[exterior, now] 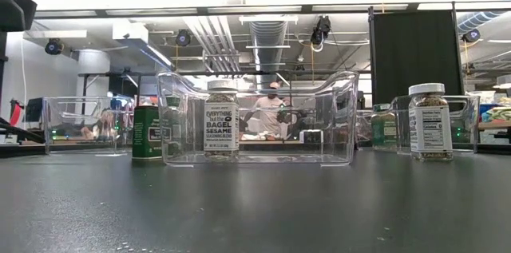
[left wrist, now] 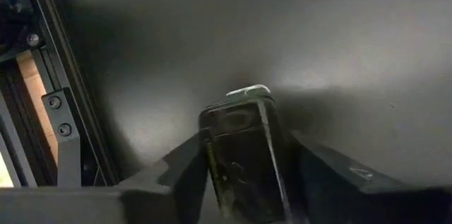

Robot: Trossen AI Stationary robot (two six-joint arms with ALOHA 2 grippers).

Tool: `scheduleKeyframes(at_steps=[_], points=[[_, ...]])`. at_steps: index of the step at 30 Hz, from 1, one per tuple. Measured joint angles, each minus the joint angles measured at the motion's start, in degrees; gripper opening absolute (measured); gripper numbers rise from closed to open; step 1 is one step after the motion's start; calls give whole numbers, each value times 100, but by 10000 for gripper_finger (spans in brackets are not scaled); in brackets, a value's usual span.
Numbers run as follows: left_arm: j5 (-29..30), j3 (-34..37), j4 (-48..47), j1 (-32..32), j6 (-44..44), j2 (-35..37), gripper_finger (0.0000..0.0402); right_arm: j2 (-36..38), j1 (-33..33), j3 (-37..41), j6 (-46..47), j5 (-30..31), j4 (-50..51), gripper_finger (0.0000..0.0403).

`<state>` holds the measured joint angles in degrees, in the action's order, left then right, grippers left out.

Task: Sort spices by type
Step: Put the black seasoning can into the top left transparent bin

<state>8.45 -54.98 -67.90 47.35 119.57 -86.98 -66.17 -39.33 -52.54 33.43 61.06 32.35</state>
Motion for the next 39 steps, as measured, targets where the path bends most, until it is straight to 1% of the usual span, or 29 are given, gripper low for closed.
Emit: scheduleKeyframes(at_steps=[4,8,12,16,19,22,26,30,35,39], points=[[-2,-18,3,0,-55,0,112,0,0,19,0,0,-1,9],[1,-171,-41,0,-199,2,110,0,0,25,0,0,-3,9],[64,-644,-492,-18,-377,11,110,0,0,25,2,-1,-4,9],[411,-1320,-1126,-89,-720,17,115,0,0,25,0,-2,-4,9],[918,-1867,-1652,-255,-1034,20,118,0,0,25,0,-1,-6,9],[1381,-2392,-2188,-560,-1580,20,119,0,0,25,0,0,-6,9],[1932,-2814,-2168,-1233,-2848,146,120,0,0,27,0,-2,-6,9],[2273,-3045,-2209,-2162,-4186,258,121,0,0,27,0,-4,-6,9],[2613,-3063,-2214,-3630,-5661,512,122,0,-1,27,-45,-15,-4,9],[2765,-3013,-2168,-5014,-6702,778,122,2,-1,27,-111,-18,-4,9]])
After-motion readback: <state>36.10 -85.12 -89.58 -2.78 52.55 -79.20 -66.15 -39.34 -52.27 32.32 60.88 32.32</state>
